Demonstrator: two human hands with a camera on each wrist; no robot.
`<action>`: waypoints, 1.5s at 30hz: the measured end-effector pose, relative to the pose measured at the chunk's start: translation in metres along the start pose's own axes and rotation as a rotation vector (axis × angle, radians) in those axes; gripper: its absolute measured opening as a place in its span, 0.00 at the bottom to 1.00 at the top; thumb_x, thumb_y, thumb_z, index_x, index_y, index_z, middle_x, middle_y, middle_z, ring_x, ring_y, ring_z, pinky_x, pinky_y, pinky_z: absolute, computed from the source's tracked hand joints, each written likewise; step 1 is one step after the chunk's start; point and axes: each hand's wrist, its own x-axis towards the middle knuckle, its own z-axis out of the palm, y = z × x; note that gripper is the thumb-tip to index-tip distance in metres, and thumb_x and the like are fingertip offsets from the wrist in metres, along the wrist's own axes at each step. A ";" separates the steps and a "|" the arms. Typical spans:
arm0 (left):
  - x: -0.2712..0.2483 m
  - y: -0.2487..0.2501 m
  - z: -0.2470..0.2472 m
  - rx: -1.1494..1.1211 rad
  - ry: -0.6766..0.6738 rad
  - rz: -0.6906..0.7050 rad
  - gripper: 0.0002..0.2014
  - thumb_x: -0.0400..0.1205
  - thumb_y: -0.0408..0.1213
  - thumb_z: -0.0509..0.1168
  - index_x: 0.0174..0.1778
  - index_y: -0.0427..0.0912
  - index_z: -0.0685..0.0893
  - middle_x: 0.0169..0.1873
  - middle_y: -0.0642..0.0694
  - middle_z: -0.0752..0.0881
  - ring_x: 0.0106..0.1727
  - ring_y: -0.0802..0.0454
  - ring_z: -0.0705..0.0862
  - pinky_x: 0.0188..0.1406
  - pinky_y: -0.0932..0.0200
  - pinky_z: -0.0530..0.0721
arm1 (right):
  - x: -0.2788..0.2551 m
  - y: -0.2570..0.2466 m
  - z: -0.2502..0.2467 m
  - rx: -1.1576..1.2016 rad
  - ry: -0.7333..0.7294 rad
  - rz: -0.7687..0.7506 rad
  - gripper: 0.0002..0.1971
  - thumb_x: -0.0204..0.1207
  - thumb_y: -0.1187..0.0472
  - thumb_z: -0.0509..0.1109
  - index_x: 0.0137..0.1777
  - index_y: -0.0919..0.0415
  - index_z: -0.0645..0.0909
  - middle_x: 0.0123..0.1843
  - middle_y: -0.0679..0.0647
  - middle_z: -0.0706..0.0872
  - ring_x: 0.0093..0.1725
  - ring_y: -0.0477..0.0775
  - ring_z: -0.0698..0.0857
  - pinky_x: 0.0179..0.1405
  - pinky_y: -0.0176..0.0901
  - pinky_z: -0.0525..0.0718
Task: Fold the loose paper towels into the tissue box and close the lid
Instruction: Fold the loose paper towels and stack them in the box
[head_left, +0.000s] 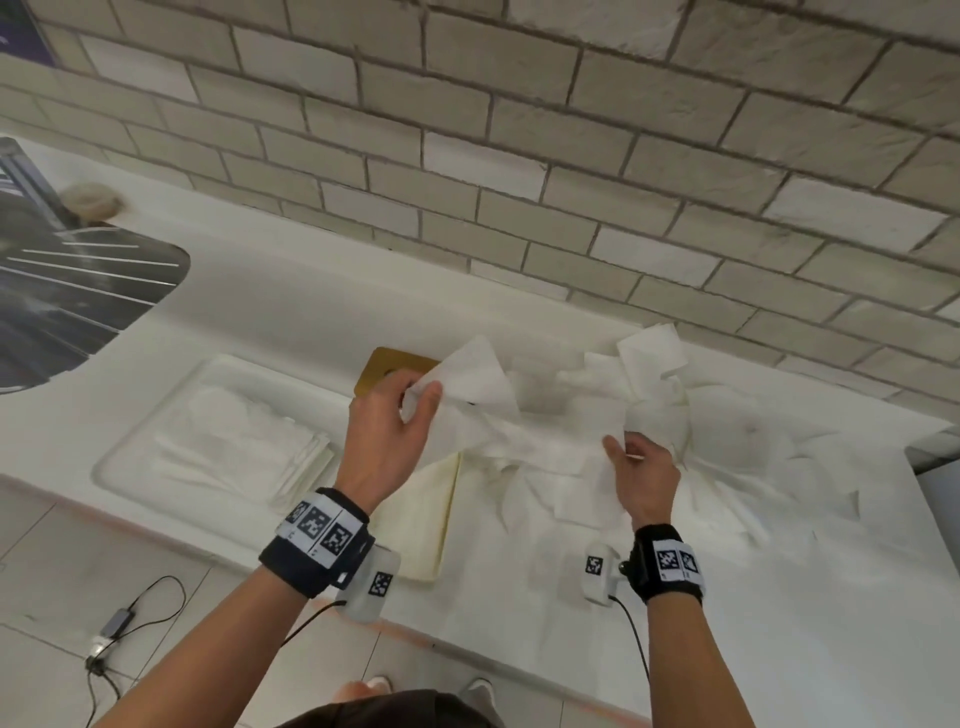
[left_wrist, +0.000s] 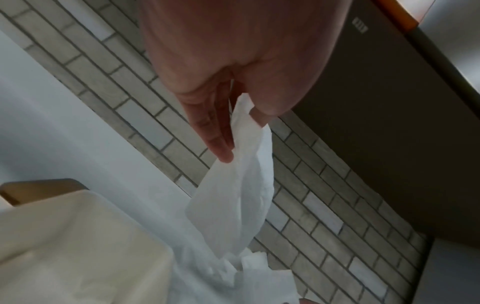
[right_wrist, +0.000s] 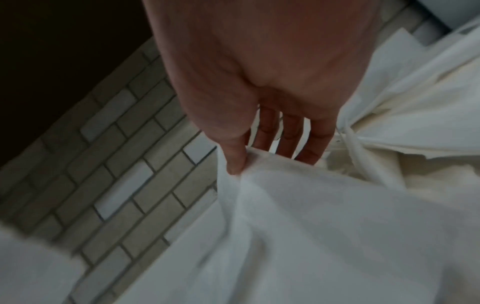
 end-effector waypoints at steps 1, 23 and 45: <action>0.000 -0.003 -0.009 0.000 0.011 -0.017 0.13 0.91 0.50 0.67 0.47 0.47 0.85 0.36 0.53 0.86 0.36 0.58 0.83 0.33 0.64 0.72 | -0.003 -0.003 -0.003 0.010 0.028 0.004 0.09 0.84 0.52 0.80 0.55 0.58 0.93 0.48 0.51 0.93 0.55 0.60 0.92 0.51 0.31 0.81; -0.004 -0.067 -0.149 0.018 0.163 -0.098 0.07 0.89 0.46 0.72 0.57 0.48 0.88 0.50 0.53 0.92 0.53 0.49 0.89 0.54 0.47 0.85 | -0.148 -0.129 0.132 -0.115 -0.387 -0.153 0.14 0.88 0.69 0.71 0.68 0.53 0.84 0.69 0.51 0.87 0.72 0.56 0.86 0.62 0.34 0.77; 0.002 -0.006 -0.173 -0.157 -0.712 0.290 0.08 0.85 0.30 0.75 0.47 0.49 0.94 0.62 0.53 0.91 0.67 0.47 0.90 0.62 0.44 0.90 | -0.142 -0.176 0.058 0.266 -0.281 -0.497 0.37 0.68 0.88 0.54 0.65 0.54 0.86 0.73 0.44 0.89 0.79 0.45 0.82 0.82 0.60 0.80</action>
